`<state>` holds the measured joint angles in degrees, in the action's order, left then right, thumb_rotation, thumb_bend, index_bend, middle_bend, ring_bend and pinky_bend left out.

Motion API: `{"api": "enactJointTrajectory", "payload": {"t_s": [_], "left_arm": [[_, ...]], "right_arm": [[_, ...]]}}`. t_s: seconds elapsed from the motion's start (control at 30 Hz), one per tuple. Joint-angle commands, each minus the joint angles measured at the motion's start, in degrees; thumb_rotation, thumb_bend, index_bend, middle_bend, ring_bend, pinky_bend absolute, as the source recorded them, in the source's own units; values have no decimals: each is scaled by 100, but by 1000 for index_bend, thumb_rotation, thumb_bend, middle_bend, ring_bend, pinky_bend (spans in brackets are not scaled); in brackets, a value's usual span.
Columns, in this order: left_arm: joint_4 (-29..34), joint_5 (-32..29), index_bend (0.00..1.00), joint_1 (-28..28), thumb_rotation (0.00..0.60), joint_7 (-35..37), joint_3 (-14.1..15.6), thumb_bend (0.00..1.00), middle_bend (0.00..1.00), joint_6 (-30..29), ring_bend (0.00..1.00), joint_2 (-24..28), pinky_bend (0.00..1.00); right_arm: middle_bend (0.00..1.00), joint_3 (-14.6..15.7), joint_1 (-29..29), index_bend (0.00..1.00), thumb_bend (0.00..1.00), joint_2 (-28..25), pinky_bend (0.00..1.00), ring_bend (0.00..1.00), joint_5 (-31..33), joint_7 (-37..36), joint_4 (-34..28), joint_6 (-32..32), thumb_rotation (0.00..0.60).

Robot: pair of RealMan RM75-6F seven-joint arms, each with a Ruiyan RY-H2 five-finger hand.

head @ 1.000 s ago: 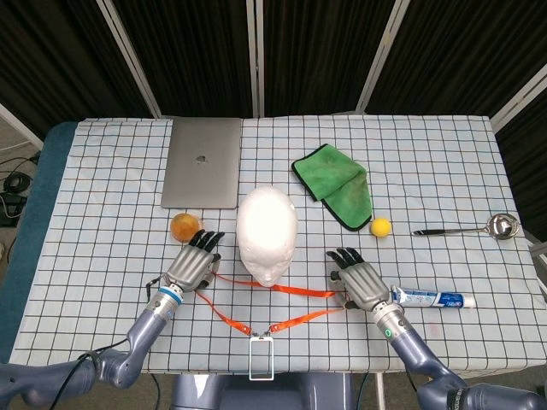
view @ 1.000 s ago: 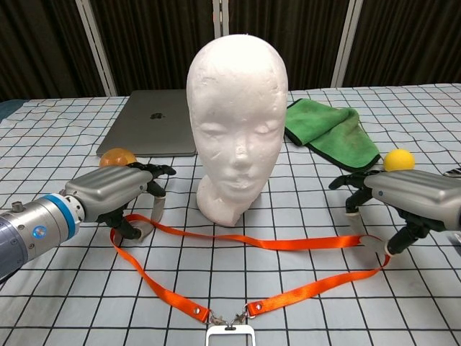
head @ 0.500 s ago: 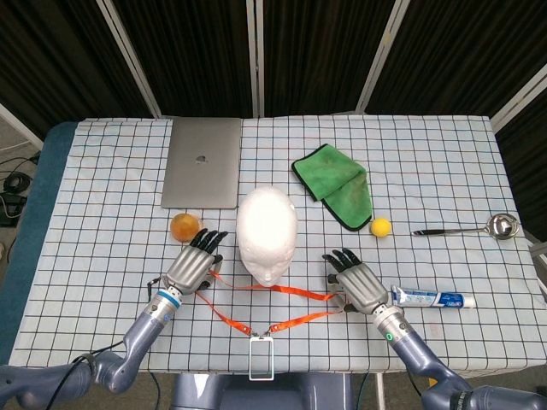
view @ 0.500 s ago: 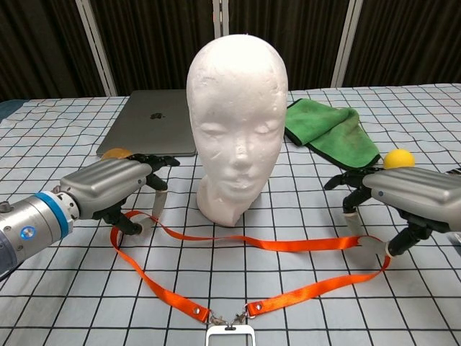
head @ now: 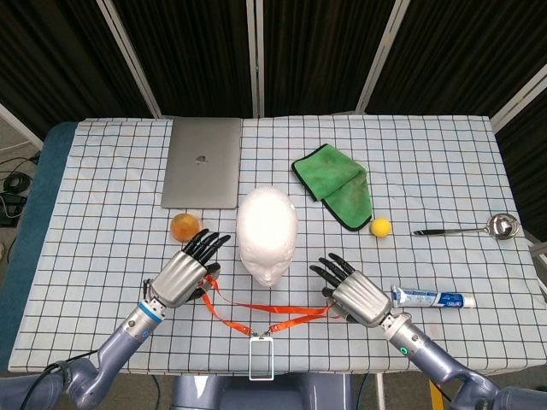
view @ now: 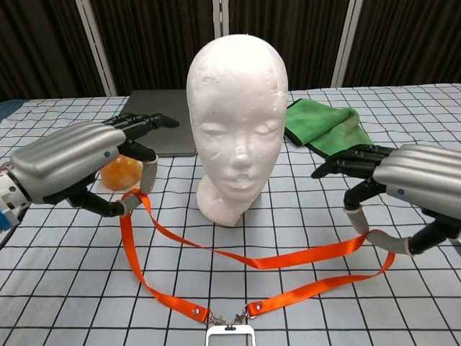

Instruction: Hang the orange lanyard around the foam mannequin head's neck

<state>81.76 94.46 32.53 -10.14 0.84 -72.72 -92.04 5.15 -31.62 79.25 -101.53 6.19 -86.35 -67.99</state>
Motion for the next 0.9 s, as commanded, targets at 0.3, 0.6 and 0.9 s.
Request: {"api": "enactJointTrajectory", "payload": {"t_s": [0.3,0.6,0.9], "left_arm": [[1199,-350,748,-233,600,84,-331,516,0,-343,0,585,0],[2970,-1902,765,-499,600,-849,-835,516,0,-304,0,1209,0],[3564,-2833,761,-379,600,-1474,-1268,517,0,-273,0,1396,0]], "right_arm": [[117,-435,72,729,404,-567,0,0,120,-831,-1174,-772,600],[130,-1035,76,729,404,-970,0,0,960,-986,-2266,-781,600],[130,-1583,14,729,405,-1208,0,0,1928,-910,-2889,-586,600]]}}
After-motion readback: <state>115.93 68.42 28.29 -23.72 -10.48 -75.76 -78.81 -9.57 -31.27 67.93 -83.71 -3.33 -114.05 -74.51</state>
